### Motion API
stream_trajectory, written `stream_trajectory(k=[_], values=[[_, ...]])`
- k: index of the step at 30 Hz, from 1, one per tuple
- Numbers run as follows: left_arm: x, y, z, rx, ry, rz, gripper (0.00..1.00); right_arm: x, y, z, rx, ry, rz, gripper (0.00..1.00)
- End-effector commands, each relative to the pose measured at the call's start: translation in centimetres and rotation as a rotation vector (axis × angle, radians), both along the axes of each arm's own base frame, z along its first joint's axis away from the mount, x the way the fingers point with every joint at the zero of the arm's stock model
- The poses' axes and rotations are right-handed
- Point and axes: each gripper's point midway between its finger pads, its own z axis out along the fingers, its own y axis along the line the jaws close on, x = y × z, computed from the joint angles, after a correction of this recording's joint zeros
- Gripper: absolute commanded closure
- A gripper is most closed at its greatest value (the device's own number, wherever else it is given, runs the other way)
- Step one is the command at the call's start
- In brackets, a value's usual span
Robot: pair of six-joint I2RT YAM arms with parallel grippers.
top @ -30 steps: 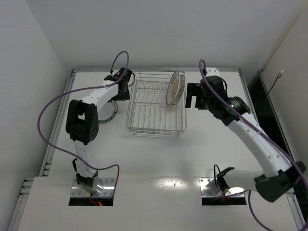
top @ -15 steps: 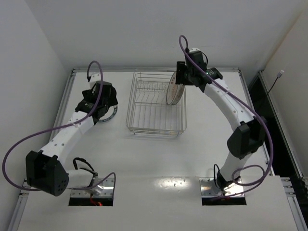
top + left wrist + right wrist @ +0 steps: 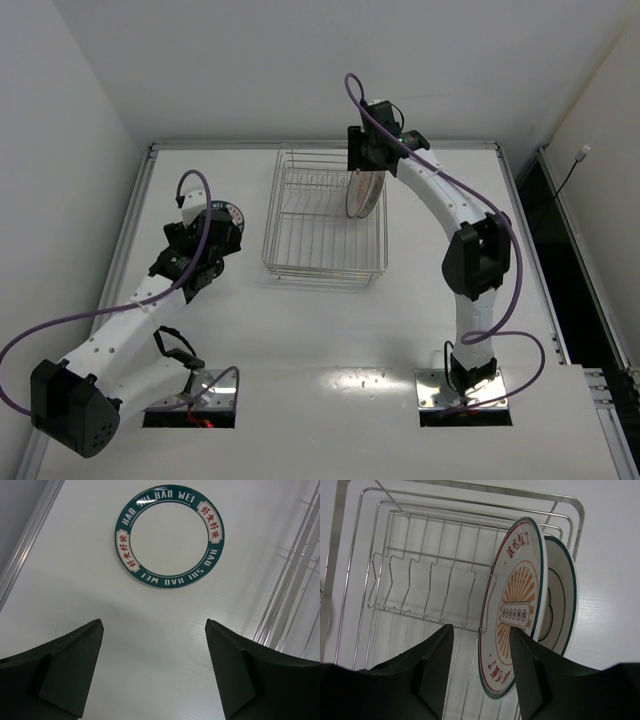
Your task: Unload the plates from the dish rack
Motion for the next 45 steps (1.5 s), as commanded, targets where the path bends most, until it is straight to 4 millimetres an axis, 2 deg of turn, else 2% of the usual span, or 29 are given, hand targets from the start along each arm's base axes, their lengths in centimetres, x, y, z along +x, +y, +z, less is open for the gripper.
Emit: stream_trajectory(k=[1, 5, 9, 11, 14, 15, 17, 21, 29, 34, 35, 36, 42, 43, 45], values=[[0.6, 0.3, 0.7, 0.006, -0.047, 0.038, 0.19, 0.6, -0.8, 0.9, -0.030, -0.028, -0.030, 0.54], [0.5, 0.5, 0.3, 0.019, -0.033, 0.045, 0.19, 0.7, 0.1, 0.0, -0.025, -0.016, -0.010, 0.55], [0.5, 0.5, 0.1, 0.023, -0.024, 0.045, 0.19, 0.6, 0.4, 3.6, 0.026, -0.101, 0.004, 0.53], [0.5, 0.5, 0.1, 0.023, -0.024, 0.045, 0.19, 0.4, -0.2, 6.4, 0.032, -0.157, -0.018, 0.49], [0.6, 0.5, -0.1, 0.027, -0.016, 0.045, 0.19, -0.1, -1.0, 8.2, 0.027, -0.189, -0.043, 0.48], [0.6, 0.5, -0.1, 0.027, -0.016, 0.045, 0.19, 0.0, -1.2, 8.2, 0.021, -0.191, -0.051, 0.48], [0.6, 0.1, -0.4, 0.031, -0.008, 0.034, 0.19, -0.2, -1.4, 8.0, 0.025, -0.175, -0.044, 0.48], [0.6, -0.2, -0.4, 0.031, -0.008, 0.025, 0.19, -0.6, -1.8, 5.0, -0.009, -0.111, -0.050, 0.48], [0.6, -0.3, -0.3, 0.040, -0.002, 0.022, 0.19, -0.4, -1.1, 1.2, -0.006, -0.042, -0.039, 0.48], [0.7, -0.5, -0.7, 0.054, 0.011, 0.020, 0.19, 0.4, -0.7, -0.1, -0.015, -0.020, -0.038, 0.49], [0.7, -0.5, -0.7, 0.054, 0.011, 0.020, 0.19, 0.4, -0.7, 0.3, -0.014, -0.023, -0.038, 0.50], [0.7, -0.5, -0.7, 0.054, 0.011, 0.020, 0.19, 0.5, -0.7, -0.5, -0.019, -0.011, -0.038, 0.50], [0.5, -1.0, -0.9, 0.058, 0.019, 0.001, 0.19, 0.6, -0.5, -2.1, -0.040, 0.012, -0.053, 0.70], [0.5, -1.0, -0.9, 0.058, 0.019, 0.001, 0.19, 0.9, -0.6, -1.6, -0.043, -0.001, -0.062, 0.79], [0.5, -1.0, -0.9, 0.058, 0.019, 0.001, 0.19, 0.8, -1.1, -1.2, -0.051, -0.007, -0.088, 0.87]])
